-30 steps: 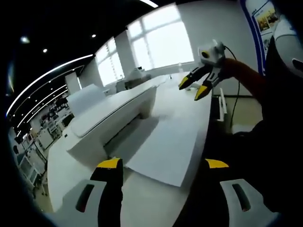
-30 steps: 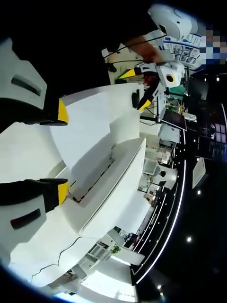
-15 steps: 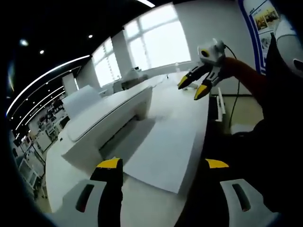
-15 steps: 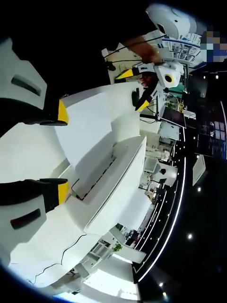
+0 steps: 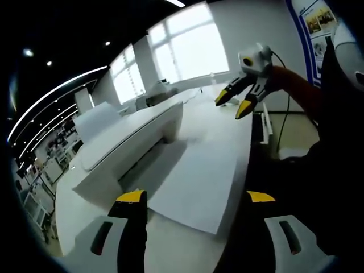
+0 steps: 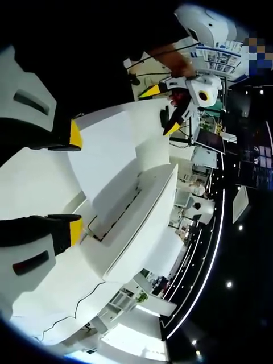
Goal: Remove the paper from the printer output slot and place it on top of the printer
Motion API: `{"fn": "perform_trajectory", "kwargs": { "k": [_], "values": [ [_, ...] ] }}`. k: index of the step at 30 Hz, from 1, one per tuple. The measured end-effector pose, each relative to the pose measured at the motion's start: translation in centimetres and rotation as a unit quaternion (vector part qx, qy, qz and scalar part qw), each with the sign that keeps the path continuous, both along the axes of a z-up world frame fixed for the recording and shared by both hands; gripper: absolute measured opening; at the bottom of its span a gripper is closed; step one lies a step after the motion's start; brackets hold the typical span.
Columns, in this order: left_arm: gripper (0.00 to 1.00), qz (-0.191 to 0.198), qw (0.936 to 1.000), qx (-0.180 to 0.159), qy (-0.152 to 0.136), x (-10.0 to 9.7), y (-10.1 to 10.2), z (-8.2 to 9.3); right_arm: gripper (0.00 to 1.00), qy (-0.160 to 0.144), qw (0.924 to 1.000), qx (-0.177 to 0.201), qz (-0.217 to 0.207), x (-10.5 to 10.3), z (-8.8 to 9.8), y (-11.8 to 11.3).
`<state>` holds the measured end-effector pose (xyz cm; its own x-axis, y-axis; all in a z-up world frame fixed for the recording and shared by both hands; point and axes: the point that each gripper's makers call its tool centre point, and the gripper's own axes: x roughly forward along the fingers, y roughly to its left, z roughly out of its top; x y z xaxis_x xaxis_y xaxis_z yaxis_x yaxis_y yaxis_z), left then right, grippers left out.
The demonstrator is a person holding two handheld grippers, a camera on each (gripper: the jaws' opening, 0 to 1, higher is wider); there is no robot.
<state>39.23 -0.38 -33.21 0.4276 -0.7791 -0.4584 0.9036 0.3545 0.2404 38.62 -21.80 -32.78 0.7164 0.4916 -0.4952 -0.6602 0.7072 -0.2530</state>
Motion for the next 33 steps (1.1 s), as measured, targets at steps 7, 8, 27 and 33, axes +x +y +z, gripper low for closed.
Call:
{"fn": "perform_trajectory", "kwargs": {
  "k": [7,8,27,33],
  "values": [
    [0.73,-0.003,1.0,0.007,0.002,0.2,-0.4,-0.5,0.4,-0.001,1.0,0.002,0.0,0.1,0.0,-0.1],
    [0.73,-0.003,1.0,0.008,0.003,0.3,-0.5,-0.5,0.4,-0.001,1.0,0.002,-0.001,0.1,0.0,-0.1],
    [0.73,-0.012,0.9999,0.009,0.007,0.4,-1.1,-1.1,0.4,-0.013,0.9998,0.007,-0.009,-0.3,0.6,-0.2],
    [0.73,-0.021,0.9997,0.012,0.006,0.3,-1.7,-1.3,0.4,-0.017,0.9998,0.008,-0.007,-0.4,1.0,0.1]
  ]
}}
